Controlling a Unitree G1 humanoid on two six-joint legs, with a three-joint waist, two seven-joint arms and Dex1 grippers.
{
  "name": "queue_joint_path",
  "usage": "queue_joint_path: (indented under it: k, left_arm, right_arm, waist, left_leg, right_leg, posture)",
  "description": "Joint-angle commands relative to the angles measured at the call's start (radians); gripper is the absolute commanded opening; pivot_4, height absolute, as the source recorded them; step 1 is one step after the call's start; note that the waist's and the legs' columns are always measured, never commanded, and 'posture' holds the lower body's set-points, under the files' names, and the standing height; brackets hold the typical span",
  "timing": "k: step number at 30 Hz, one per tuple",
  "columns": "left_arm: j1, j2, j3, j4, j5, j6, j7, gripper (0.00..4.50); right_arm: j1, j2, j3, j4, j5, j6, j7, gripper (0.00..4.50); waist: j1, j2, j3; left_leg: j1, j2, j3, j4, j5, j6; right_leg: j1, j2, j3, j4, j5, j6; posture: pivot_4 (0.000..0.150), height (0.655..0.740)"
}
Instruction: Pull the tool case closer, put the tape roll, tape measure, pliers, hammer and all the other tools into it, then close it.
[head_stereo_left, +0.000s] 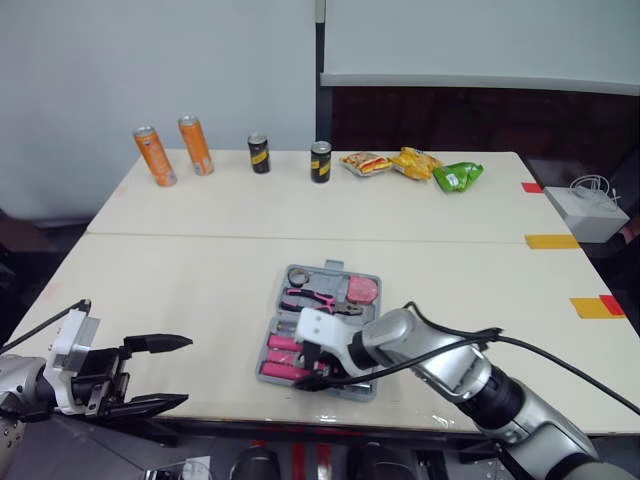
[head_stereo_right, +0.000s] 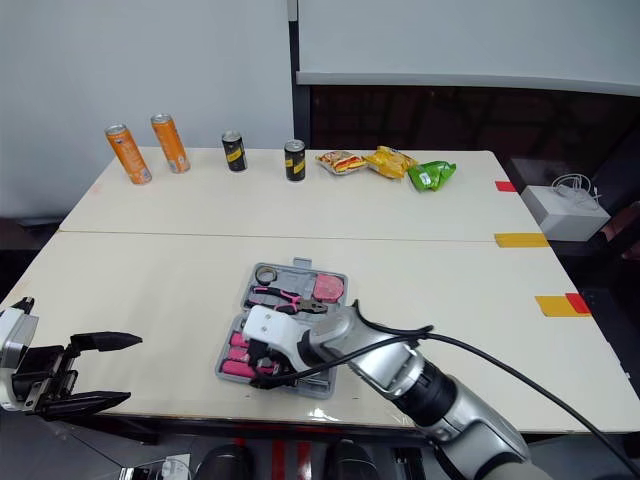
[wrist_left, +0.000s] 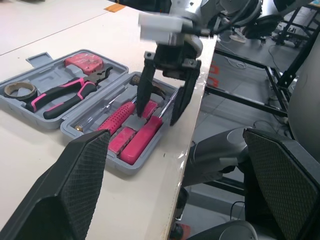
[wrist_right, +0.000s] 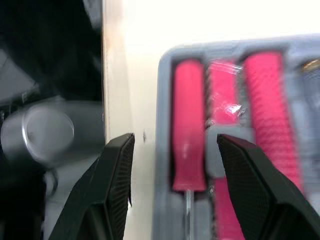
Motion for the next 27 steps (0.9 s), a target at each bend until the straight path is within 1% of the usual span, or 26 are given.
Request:
queue_joint_path:
  k: [1, 2, 5, 11, 14, 19, 20, 27]
  left_arm:
    - [0.0, -0.003, 0.025, -0.032, -0.007, 0.007, -0.059, 4.5]
    - [0.0, -0.005, 0.026, -0.037, -0.008, 0.011, -0.055, 4.5]
    - [-0.003, -0.013, 0.026, -0.045, -0.009, 0.017, -0.047, 4.5]
    - [-0.012, -0.035, 0.021, -0.075, -0.007, 0.037, -0.024, 4.5]
    - [-0.02, -0.044, 0.018, -0.074, -0.002, 0.04, -0.022, 4.5]
    - [-0.038, -0.06, 0.01, -0.068, 0.008, 0.042, -0.018, 4.5]
    - [-0.04, -0.064, 0.008, -0.068, 0.01, 0.042, -0.018, 4.5]
    - [-0.041, -0.078, 0.006, -0.069, 0.022, 0.044, -0.021, 4.5]
  right_arm:
    - [0.079, -0.012, -0.108, -0.041, 0.028, -0.177, 0.035, 2.71]
    - [0.112, -0.003, -0.139, -0.043, 0.03, -0.237, 0.031, 2.71]
    - [0.193, 0.006, -0.195, -0.054, 0.065, -0.325, 0.066, 2.71]
    - [0.31, 0.04, -0.216, -0.005, 0.035, -0.498, 0.062, 2.71]
    - [0.343, 0.056, -0.212, 0.032, 0.026, -0.547, 0.062, 1.88]
    - [0.359, 0.056, -0.176, 0.083, -0.031, -0.625, 0.077, 0.19]
    - [0.358, 0.055, -0.166, 0.098, -0.053, -0.642, 0.074, 0.05]
    - [0.362, 0.062, -0.143, 0.173, -0.121, -0.707, 0.081, 0.05]
  waist:
    - [0.0, 0.0, 0.0]
    - [0.0, 0.0, 0.0]
    - [-0.002, 0.0, 0.0]
    - [-0.004, -0.001, 0.001]
    - [-0.007, -0.001, 0.001]
    - [-0.01, -0.002, 0.001]
    - [-0.01, -0.002, 0.001]
    - [-0.011, -0.002, 0.001]
  left_leg:
    - [0.0, 0.0, 0.0, 0.0, 0.0, 0.0]
    - [0.0, 0.0, 0.0, 0.0, 0.0, 0.0]
    - [0.0, 0.0, 0.0, 0.0, 0.0, 0.0]
    - [-0.001, 0.0, 0.0, 0.0, 0.0, 0.0]
    - [-0.001, 0.0, 0.0, 0.0, 0.0, 0.001]
    - [-0.001, 0.0, -0.001, -0.001, 0.0, 0.001]
    - [-0.001, 0.0, 0.0, -0.001, 0.0, 0.001]
    - [-0.001, 0.0, 0.0, -0.004, 0.0, 0.001]
  right_leg:
    - [0.0, 0.0, 0.0, 0.0, 0.0, 0.0]
    - [0.0, 0.0, 0.0, 0.0, 0.0, 0.0]
    - [0.0, 0.0, 0.0, 0.0, 0.0, 0.0]
    - [0.0, 0.0, 0.0, -0.001, 0.0, 0.0]
    - [0.0, 0.0, 0.0, -0.002, 0.0, 0.0]
    - [0.001, 0.0, 0.0, -0.003, 0.0, 0.0]
    - [0.001, 0.0, 0.0, -0.003, 0.0, 0.0]
    - [0.001, 0.0, 0.0, -0.006, 0.0, 0.0]
  posture:
    - [0.15, 0.74]
    - [0.15, 0.74]
    - [0.15, 0.74]
    - [0.15, 0.74]
    - [0.15, 0.74]
    - [0.15, 0.74]
    - [0.15, 0.74]
    - [0.15, 0.74]
